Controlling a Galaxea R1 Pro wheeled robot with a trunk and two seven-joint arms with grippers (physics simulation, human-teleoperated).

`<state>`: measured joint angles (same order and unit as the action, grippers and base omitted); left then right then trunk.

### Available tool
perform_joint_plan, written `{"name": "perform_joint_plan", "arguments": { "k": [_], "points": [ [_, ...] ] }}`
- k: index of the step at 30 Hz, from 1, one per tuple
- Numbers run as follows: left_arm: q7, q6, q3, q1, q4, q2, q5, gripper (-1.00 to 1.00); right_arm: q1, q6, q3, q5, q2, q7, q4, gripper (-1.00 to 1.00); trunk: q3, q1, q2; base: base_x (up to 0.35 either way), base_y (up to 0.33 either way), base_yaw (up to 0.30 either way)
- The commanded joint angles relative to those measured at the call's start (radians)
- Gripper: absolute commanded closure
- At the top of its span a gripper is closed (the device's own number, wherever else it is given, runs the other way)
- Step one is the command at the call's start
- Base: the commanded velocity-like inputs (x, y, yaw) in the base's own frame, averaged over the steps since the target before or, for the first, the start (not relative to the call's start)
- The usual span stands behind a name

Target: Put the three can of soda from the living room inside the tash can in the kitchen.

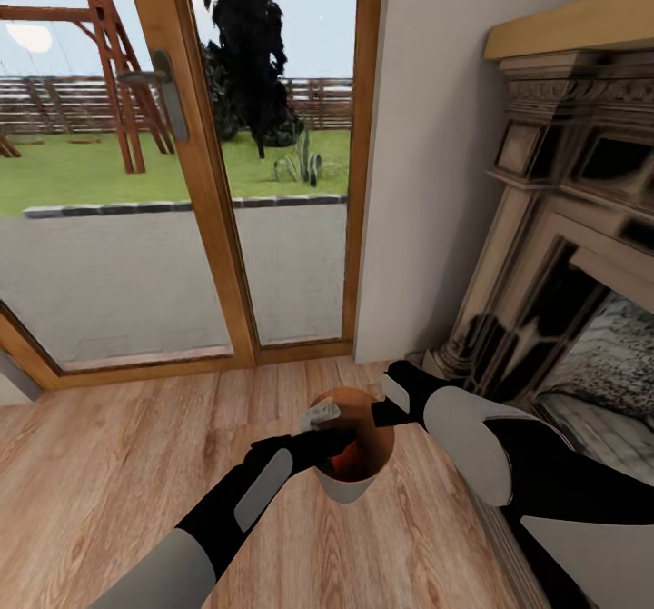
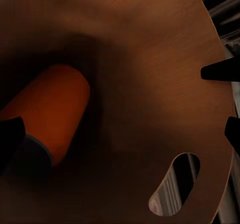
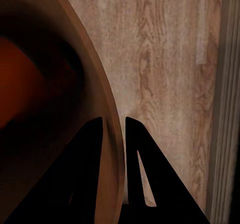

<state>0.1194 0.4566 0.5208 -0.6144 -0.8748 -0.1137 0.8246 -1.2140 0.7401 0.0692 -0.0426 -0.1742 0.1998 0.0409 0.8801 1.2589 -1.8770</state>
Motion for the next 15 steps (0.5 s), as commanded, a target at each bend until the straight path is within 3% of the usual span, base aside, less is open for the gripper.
{"name": "perform_joint_plan", "arguments": {
  "k": [1,12,15],
  "points": [
    [0.004,0.001,-0.001,0.000,0.033,0.001,-0.013,-1.00,-0.001,-0.005,0.035,0.030,0.000,-0.007,0.000,1.00,0.000,0.000,0.000,0.000,0.000,0.000],
    [-0.007,0.010,-0.006,0.002,0.016,0.007,-0.021,-1.00,0.000,-0.008,0.037,0.029,0.000,0.006,0.000,1.00,0.000,0.000,0.000,0.000,0.000,0.000],
    [-0.009,0.016,-0.008,0.003,0.006,0.008,-0.018,-1.00,0.000,-0.010,0.038,0.028,0.000,0.045,0.000,1.00,0.000,0.000,0.000,0.000,0.000,0.000]
  ]
}}
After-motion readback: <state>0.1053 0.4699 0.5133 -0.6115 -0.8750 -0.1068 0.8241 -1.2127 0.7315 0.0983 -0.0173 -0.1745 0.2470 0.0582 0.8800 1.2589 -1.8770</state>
